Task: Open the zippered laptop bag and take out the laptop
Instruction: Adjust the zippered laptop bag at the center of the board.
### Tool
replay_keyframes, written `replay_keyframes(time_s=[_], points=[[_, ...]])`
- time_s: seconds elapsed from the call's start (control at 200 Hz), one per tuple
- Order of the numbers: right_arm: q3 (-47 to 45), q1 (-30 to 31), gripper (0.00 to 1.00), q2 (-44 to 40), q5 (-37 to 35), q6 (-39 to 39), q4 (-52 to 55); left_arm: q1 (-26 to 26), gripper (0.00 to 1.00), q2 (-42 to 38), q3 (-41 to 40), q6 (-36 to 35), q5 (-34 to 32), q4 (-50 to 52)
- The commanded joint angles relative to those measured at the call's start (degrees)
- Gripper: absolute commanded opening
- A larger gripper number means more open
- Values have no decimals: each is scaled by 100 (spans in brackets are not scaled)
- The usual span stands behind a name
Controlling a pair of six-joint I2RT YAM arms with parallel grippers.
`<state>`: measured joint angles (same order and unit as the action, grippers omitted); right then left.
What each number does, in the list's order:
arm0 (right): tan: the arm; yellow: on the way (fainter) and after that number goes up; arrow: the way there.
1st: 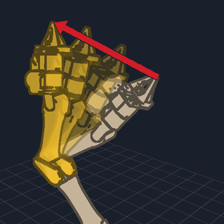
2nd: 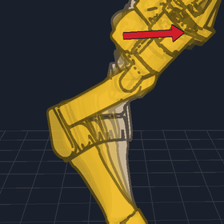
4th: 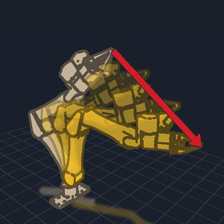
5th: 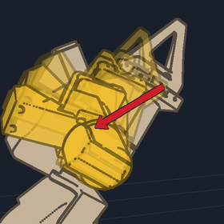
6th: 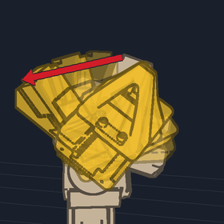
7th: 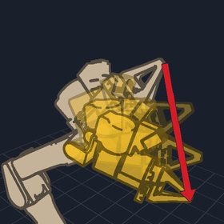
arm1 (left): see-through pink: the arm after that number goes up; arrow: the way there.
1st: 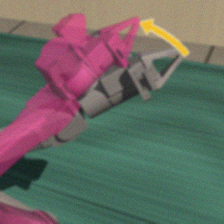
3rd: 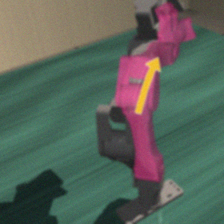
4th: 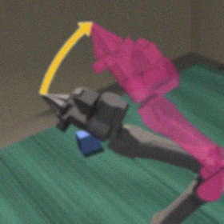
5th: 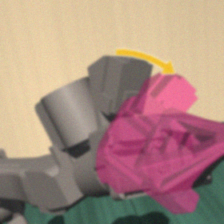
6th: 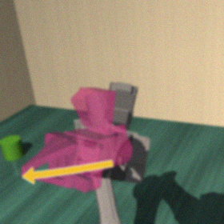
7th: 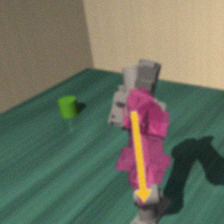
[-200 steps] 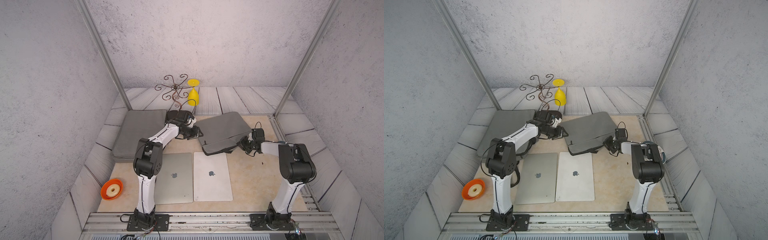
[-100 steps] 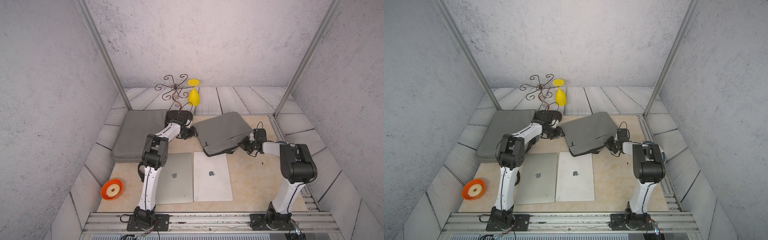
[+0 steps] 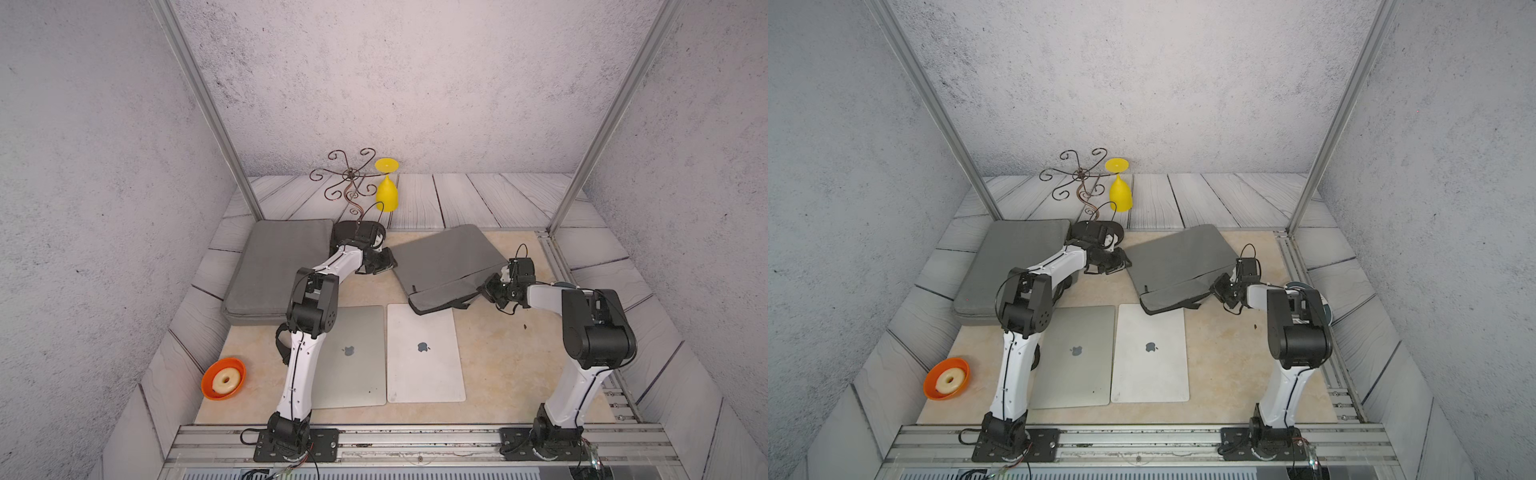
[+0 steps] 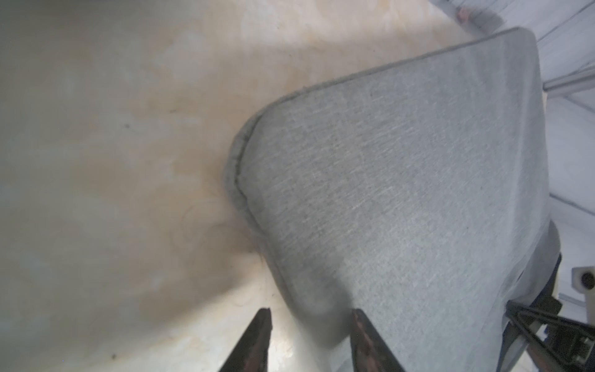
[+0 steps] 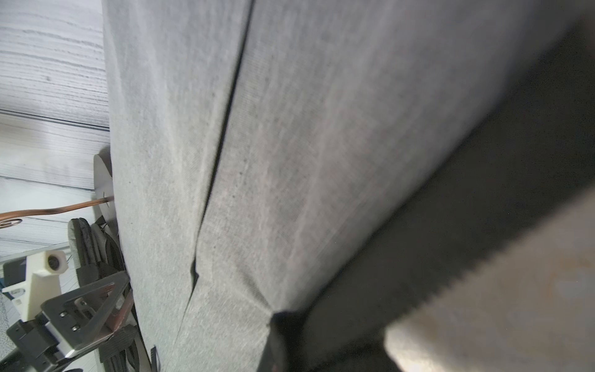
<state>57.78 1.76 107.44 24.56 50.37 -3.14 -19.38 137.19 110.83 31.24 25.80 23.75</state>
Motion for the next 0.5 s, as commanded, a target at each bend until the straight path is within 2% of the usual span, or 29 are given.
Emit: replay_keyframes(time_s=[0.0,0.23,0.365,0.495], points=[[-26,-66,1,-270,-42,-244,385,-60,27,150,156,53,150,-11],[49,-124,1,-295,-4,-317,437,-136,0,116,216,89,383,7],[121,-206,1,-282,-6,-384,451,-195,0,-104,116,99,416,58],[483,-326,1,-201,-38,-649,658,-348,0,-622,-378,142,378,-111]])
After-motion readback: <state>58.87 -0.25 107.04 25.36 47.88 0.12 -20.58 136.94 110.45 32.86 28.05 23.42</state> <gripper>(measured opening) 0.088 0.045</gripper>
